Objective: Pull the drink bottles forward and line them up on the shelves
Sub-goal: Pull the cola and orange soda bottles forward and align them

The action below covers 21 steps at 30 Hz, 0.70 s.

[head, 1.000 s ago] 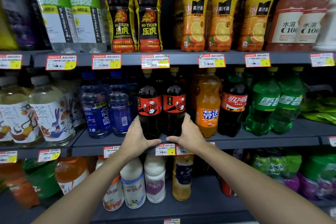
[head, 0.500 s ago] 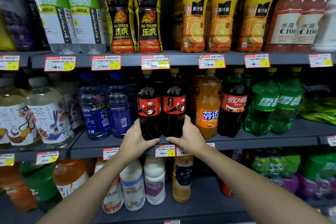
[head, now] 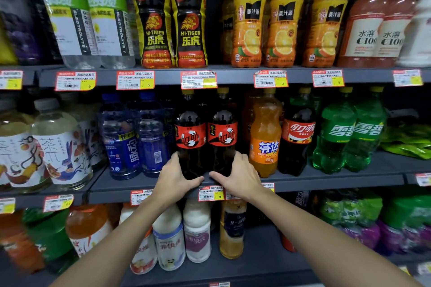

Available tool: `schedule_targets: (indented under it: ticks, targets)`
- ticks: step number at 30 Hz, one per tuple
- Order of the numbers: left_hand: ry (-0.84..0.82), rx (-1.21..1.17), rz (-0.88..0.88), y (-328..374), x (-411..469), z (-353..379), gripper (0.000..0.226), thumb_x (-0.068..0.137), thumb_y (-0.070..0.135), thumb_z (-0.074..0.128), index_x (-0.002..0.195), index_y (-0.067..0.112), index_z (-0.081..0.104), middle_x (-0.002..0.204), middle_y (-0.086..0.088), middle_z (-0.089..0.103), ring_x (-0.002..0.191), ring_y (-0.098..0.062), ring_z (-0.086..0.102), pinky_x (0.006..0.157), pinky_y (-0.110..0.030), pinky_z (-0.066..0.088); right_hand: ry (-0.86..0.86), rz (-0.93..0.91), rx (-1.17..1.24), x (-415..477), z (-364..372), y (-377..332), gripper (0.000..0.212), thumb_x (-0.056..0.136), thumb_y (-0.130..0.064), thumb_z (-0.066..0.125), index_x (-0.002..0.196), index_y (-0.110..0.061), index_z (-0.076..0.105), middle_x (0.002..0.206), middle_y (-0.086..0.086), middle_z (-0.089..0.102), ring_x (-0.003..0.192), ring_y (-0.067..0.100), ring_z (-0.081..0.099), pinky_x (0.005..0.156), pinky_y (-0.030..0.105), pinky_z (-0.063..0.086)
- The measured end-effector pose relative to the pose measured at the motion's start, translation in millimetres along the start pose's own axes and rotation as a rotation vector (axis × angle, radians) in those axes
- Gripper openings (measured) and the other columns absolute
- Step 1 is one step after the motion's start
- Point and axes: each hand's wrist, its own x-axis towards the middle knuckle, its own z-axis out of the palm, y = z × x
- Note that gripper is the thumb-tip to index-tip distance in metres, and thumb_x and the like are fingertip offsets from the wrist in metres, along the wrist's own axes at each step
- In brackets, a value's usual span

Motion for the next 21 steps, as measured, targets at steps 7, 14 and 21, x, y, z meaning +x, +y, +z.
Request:
schedule_targets:
  ticks: [7, 14, 21]
  targets:
    - [-0.003, -0.005, -0.005, 0.1, -0.3, -0.3, 0.078, 0.064, 0.050, 0.087, 0.124, 0.023, 0.044, 0.121, 0.003, 0.062, 0.112, -0.015, 0.059, 0.091, -0.031, 0.052, 0.004, 0.011, 0.037, 0.8, -2.8, -2.8, 0.102, 0.066, -0.074, 0.078, 0.139, -0.013, 0.038, 0.135, 0.005, 0.051, 0.121, 0.029, 0.059, 0.093, 0.043, 0.054]
    - [-0.015, 0.029, -0.030, 1.0, 2.3, -6.4, 0.090, 0.059, 0.055, 0.090, 0.129, 0.019, 0.046, 0.121, 0.001, 0.064, 0.112, -0.018, 0.061, 0.091, -0.032, 0.053, -0.031, -0.015, 0.044, 4.3, -5.6, 0.6, 0.098, 0.064, -0.066, 0.085, 0.133, -0.016, 0.038, 0.137, 0.005, 0.056, 0.123, 0.029, 0.059, 0.093, 0.043, 0.054]
    - [-0.006, 0.040, -0.038, 1.9, 1.1, -5.2, 0.093, 0.060, 0.052, 0.090, 0.133, 0.018, 0.045, 0.123, -0.001, 0.064, 0.113, -0.020, 0.062, 0.091, -0.032, 0.053, -0.032, -0.010, 0.048, 4.7, -4.0, 0.6, 0.100, 0.064, -0.065, 0.085, 0.135, -0.015, 0.037, 0.138, 0.008, 0.056, 0.123, 0.030, 0.059, 0.092, 0.043, 0.055]
